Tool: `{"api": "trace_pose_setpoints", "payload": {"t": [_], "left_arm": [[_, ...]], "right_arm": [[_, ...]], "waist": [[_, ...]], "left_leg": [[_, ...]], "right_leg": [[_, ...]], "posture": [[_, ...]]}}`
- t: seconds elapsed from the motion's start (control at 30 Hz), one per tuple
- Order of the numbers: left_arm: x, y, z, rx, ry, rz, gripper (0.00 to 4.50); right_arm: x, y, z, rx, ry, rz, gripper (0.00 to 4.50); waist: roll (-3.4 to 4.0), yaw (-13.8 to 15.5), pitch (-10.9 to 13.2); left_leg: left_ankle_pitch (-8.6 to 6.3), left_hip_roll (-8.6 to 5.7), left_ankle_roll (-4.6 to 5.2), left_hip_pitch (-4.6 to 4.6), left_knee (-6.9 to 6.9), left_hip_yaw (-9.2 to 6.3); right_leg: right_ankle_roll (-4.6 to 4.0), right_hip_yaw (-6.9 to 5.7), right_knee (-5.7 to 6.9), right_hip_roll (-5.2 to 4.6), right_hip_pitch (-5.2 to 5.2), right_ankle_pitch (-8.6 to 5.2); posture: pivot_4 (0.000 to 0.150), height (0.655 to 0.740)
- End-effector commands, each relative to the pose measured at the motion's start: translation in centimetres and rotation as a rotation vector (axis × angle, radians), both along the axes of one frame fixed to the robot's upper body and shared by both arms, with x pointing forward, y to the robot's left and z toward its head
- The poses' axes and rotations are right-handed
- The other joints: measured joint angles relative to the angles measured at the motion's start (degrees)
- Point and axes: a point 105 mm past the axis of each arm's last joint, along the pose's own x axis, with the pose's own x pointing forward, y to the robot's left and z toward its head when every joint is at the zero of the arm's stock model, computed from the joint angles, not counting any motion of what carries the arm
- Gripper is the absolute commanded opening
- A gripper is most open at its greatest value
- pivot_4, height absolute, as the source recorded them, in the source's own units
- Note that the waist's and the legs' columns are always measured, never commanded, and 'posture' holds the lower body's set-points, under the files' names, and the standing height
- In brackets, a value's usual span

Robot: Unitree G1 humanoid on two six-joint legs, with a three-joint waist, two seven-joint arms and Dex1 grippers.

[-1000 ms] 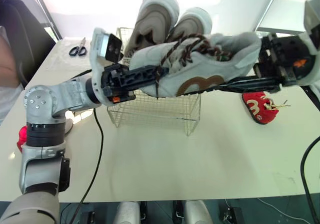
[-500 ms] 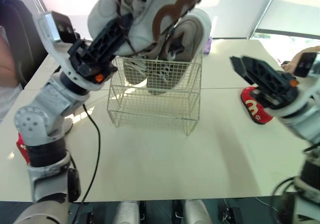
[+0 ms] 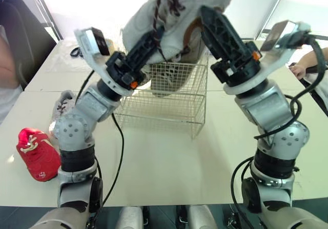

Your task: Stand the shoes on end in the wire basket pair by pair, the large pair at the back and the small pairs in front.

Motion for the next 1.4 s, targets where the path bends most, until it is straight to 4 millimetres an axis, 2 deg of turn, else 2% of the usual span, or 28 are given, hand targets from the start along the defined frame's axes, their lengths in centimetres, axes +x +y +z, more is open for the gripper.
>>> {"api": "trace_pose_setpoints", "payload": {"t": [0.03, 0.1, 0.13, 0.17, 0.27, 0.33, 0.5, 0.6, 0.67, 0.8, 0.93, 1.03, 1.13, 1.3, 1.37, 1.4], "left_arm": [[-0.5, -0.6, -0.4, 0.008, -0.017, -0.003, 0.31], [-0.2, -0.6, -1.0, 0.004, 0.003, -0.001, 0.31], [-0.2, -0.6, -1.0, 0.003, 0.004, -0.001, 0.31], [-0.3, -0.6, -1.0, 0.003, 0.001, -0.001, 0.31], [-0.1, -0.5, -0.9, 0.003, -0.004, 0.018, 0.31], [0.0, -0.5, -1.2, 0.024, -0.003, 0.029, 0.31], [-0.1, -0.4, -2.2, 0.152, -0.016, 0.064, 2.69], [-0.1, 1.6, -3.2, 0.327, -0.04, 0.19, 4.14], [-0.9, 3.1, -3.4, 0.407, -0.042, 0.226, 4.14], [-3.3, 5.2, -3.8, 0.621, -0.064, 0.252, 4.14], [-3.8, 6.6, -4.2, 0.812, -0.084, 0.332, 4.14], [-4.1, 6.6, -3.9, 0.875, -0.119, 0.353, 4.14], [-4.7, 6.1, -4.6, 0.98, -0.163, 0.329, 4.14], [-6.9, 5.5, -7.1, 1.087, -0.147, 0.207, 4.14], [-7.0, 5.6, -7.5, 1.087, -0.135, 0.217, 4.14], [-6.8, 5.6, -7.5, 1.079, -0.131, 0.227, 4.18]], "right_arm": [[-0.8, 0.1, 1.3, 0.026, -0.067, 0.004, 4.24], [-0.7, 0.2, 1.3, 0.024, -0.07, 0.005, 3.67], [-0.7, 0.3, 1.3, 0.023, -0.072, 0.01, 3.22], [-0.8, 0.3, 1.2, 0.023, -0.074, 0.013, 2.58], [-0.9, 0.4, 1.3, 0.02, -0.083, 0.027, 1.22], [-1.0, 0.3, 1.6, 0.016, -0.092, 0.031, 0.62], [-1.0, -0.4, 3.3, -0.018, -0.159, 0.024, 0.61], [-0.5, -2.1, 4.7, -0.152, -0.278, -0.029, 0.61], [0.1, -3.1, 4.7, -0.303, -0.347, -0.078, 0.61], [1.5, -4.9, 3.3, -0.59, -0.428, -0.097, 0.61], [3.6, -5.4, 1.7, -0.728, -0.465, -0.1, 0.61], [5.0, -5.0, 0.5, -0.763, -0.477, -0.083, 0.61], [6.1, -4.2, -0.9, -0.802, -0.488, -0.068, 0.61], [6.9, -3.5, -3.1, -0.841, -0.469, -0.042, 0.61], [7.1, -3.5, -3.7, -0.857, -0.462, -0.046, 0.61], [7.2, -3.6, -3.9, -0.863, -0.457, -0.051, 1.11]], "waist": [[0.0, -0.02, 0.0], [0.0, -0.04, 0.0], [0.0, -0.04, 0.0], [0.0, -0.03, 0.0], [0.0, 0.01, 0.0], [0.0, -0.01, 0.0], [0.02, -0.1, 0.01], [0.02, -0.18, 0.03], [0.04, -0.13, 0.04], [0.02, -0.13, 0.05], [0.05, -0.19, 0.06], [0.08, -0.04, 0.08], [0.1, -0.04, 0.09], [0.17, -0.13, 0.13], [0.18, -0.03, 0.13], [0.18, -0.02, 0.13]], "left_leg": [[0.0, 0.0, 0.0, 0.0, 0.0, 0.0], [0.0, 0.0, 0.0, 0.01, 0.0, 0.0], [0.0, 0.01, 0.01, 0.0, 0.0, 0.0], [0.0, 0.01, 0.0, 0.0, 0.0, 0.0], [-0.01, 0.01, 0.02, 0.0, -0.01, 0.0], [-0.02, 0.0, 0.04, 0.0, -0.01, 0.01], [-0.03, 0.01, 0.05, -0.02, -0.03, 0.0], [-0.03, 0.02, 0.05, -0.04, -0.08, 0.02], [-0.03, 0.02, 0.05, -0.11, -0.11, 0.04], [-0.04, 0.07, 0.06, -0.59, -0.12, 0.0], [-0.03, 0.06, 0.05, -0.67, -0.13, 0.03], [-0.02, 0.06, 0.03, -0.69, -0.13, 0.05], [0.15, 0.06, -0.27, -0.76, -0.13, 0.04], [0.19, 0.05, -0.36, -0.82, -0.21, 0.12], [0.19, 0.05, -0.37, -0.84, -0.22, 0.09], [0.19, 0.06, -0.38, -0.84, -0.22, 0.08]], "right_leg": [[0.0, 0.0, 0.0, 0.0, 0.0, 0.0], [0.0, 0.0, 0.0, 0.0, 0.0, 0.0], [0.0, 0.0, -0.01, 0.0, 0.0, 0.0], [0.0, 0.0, 0.0, 0.0, -0.01, 0.0], [0.0, 0.0, -0.01, 0.0, -0.01, 0.0], [0.0, 0.0, -0.04, -0.01, -0.01, 0.0], [-0.01, -0.01, -0.05, 0.0, -0.04, 0.0], [-0.01, -0.01, -0.07, 0.01, -0.09, 0.0], [-0.01, 0.0, -0.1, 0.0, -0.17, 0.0], [-0.02, -0.01, -0.23, 0.01, -0.57, 0.0], [-0.04, -0.02, -0.33, 0.0, -0.62, 0.02], [-0.05, -0.06, -0.34, 0.01, -0.64, 0.03], [-0.04, -0.07, -0.37, 0.01, -0.68, 0.03], [0.03, -0.07, -0.55, -0.02, -0.71, 0.08], [0.04, -0.07, -0.56, -0.02, -0.72, 0.08], [0.03, -0.07, -0.57, -0.02, -0.71, 0.08]], "posture": [[0.15, 0.74], [0.15, 0.74], [0.15, 0.74], [0.15, 0.74], [0.15, 0.74], [0.15, 0.74], [0.15, 0.74], [0.15, 0.74], [0.15, 0.74], [0.15, 0.74], [0.15, 0.74], [0.15, 0.74], [0.15, 0.74], [0.15, 0.74], [0.15, 0.74], [0.15, 0.74]]}}
